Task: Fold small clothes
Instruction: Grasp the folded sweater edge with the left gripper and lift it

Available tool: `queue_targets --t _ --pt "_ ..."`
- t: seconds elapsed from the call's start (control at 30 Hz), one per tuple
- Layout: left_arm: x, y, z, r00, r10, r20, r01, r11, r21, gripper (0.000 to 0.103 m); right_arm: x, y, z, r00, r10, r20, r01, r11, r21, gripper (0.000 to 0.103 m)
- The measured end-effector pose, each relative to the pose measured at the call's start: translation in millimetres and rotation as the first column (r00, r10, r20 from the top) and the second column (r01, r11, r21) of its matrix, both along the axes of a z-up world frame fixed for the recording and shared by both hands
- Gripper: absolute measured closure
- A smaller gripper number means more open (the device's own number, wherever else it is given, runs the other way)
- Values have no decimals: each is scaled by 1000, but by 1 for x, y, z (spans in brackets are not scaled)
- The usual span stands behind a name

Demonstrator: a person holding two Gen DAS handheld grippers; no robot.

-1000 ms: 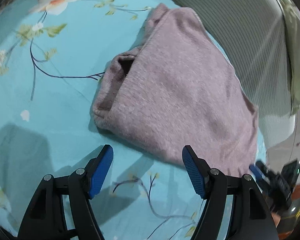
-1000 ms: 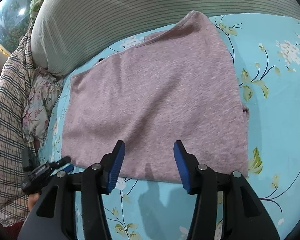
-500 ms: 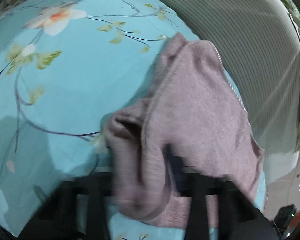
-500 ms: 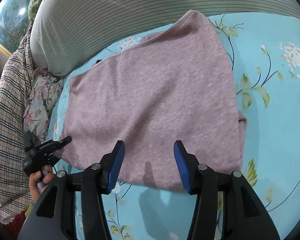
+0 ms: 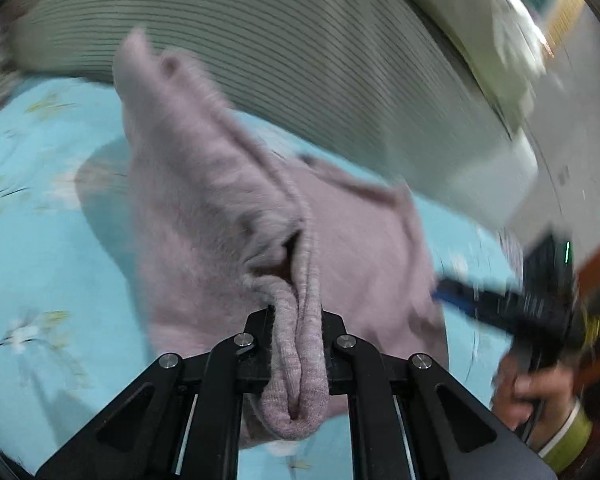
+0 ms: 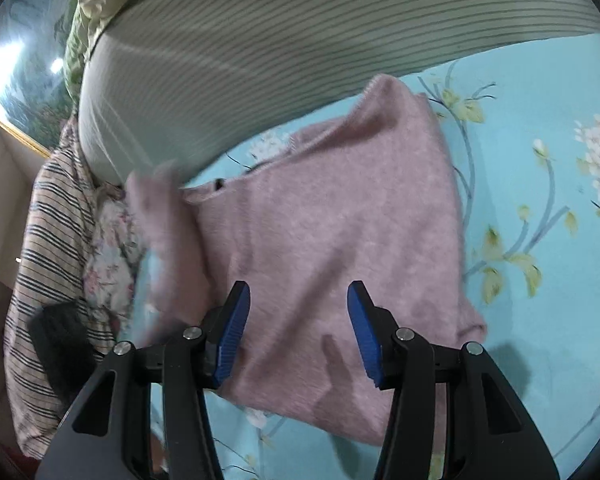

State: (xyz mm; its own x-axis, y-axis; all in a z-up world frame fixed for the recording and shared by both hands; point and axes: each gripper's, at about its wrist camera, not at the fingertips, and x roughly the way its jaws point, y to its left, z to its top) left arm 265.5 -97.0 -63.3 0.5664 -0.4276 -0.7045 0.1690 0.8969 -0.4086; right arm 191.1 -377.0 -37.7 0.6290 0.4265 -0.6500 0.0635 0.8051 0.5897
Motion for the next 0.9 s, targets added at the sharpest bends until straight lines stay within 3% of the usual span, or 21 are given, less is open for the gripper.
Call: queue_targets --t 0.1,0.2,0.53,0.6,0.63,0.67,0.77,0.9 --pt "3 -38 -24 994 -100 -51 102 994 46 94 13 3 -5 1000 25 -18 -24 998 51 50" --pt "3 -54 -41 985 -140 -98 146 988 51 95 29 10 -12 998 58 -37 -55 996 69 49" --pt "-2 -36 -27 987 -136 -88 136 991 -7 95 107 43 -29 985 162 -65 -150 976 160 44" --pt "-3 -33 -28 986 -139 -91 139 990 -3 95 125 47 -27 984 168 -53 -158 975 158 55" --pt "-3 -35 -25 986 -140 -93 141 990 3 95 132 49 -24 984 172 -46 -163 974 158 81" --pt "-2 -36 -24 985 -142 -96 143 990 8 95 136 50 -21 983 175 -48 -165 973 160 89" --pt "0 -40 -19 985 -147 -84 150 988 29 95 128 48 8 984 177 26 -178 977 113 90" --pt "0 -55 2 980 -195 -47 195 981 -20 95 96 31 49 977 173 125 -180 982 52 90"
